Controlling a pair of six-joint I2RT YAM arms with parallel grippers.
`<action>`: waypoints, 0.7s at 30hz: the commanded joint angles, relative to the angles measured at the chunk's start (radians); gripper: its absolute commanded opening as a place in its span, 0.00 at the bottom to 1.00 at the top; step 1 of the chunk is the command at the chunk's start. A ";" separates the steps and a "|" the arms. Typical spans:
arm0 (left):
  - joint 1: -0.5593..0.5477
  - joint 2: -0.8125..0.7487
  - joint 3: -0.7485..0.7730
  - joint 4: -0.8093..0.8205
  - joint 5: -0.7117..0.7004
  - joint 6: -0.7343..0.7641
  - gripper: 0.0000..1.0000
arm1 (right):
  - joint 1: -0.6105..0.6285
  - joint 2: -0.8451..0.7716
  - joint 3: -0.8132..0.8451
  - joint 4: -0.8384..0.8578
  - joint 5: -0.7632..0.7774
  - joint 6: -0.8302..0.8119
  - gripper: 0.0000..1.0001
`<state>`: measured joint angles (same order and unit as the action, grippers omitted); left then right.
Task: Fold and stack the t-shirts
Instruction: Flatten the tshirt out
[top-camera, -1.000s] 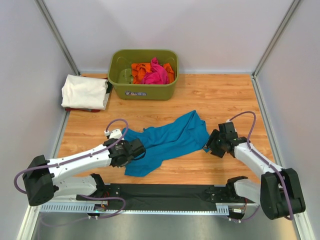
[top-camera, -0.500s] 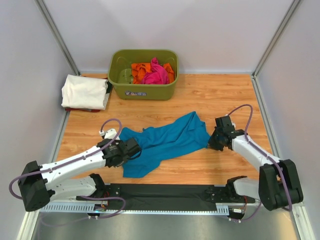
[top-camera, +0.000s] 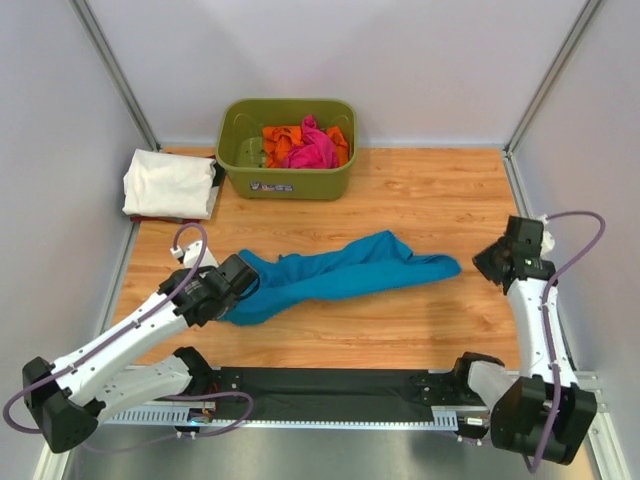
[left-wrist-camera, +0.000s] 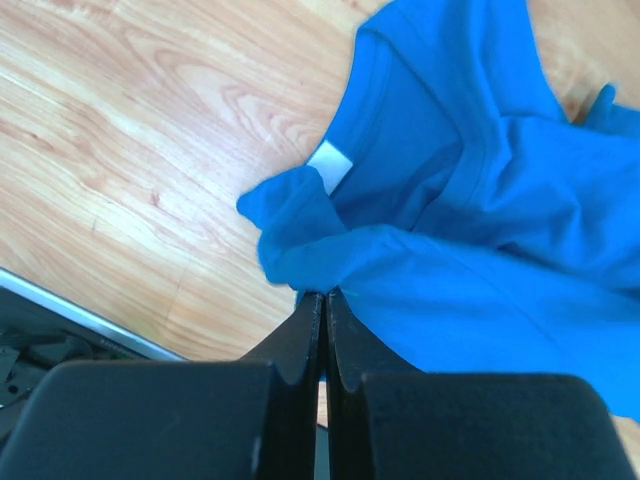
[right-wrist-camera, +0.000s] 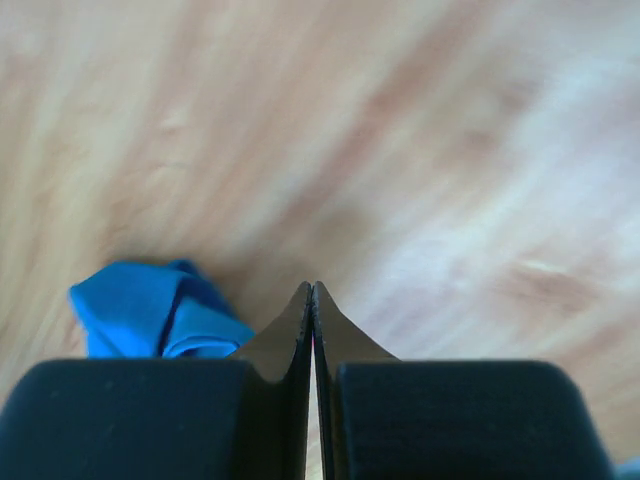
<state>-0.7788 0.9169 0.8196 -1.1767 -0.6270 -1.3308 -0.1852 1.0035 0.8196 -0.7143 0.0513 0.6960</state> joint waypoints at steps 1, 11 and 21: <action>0.006 0.004 -0.057 -0.020 0.062 0.045 0.00 | -0.152 -0.012 -0.100 -0.102 0.004 0.005 0.00; -0.069 -0.003 -0.172 0.216 0.308 0.194 0.13 | -0.258 -0.042 -0.139 -0.053 -0.127 -0.042 0.04; 0.105 0.079 0.111 0.239 0.206 0.424 0.99 | 0.143 0.000 0.064 0.082 -0.114 -0.228 0.88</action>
<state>-0.7738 0.9695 0.8845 -1.0042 -0.4065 -1.0397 -0.1493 0.9787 0.8150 -0.7040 -0.1120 0.5396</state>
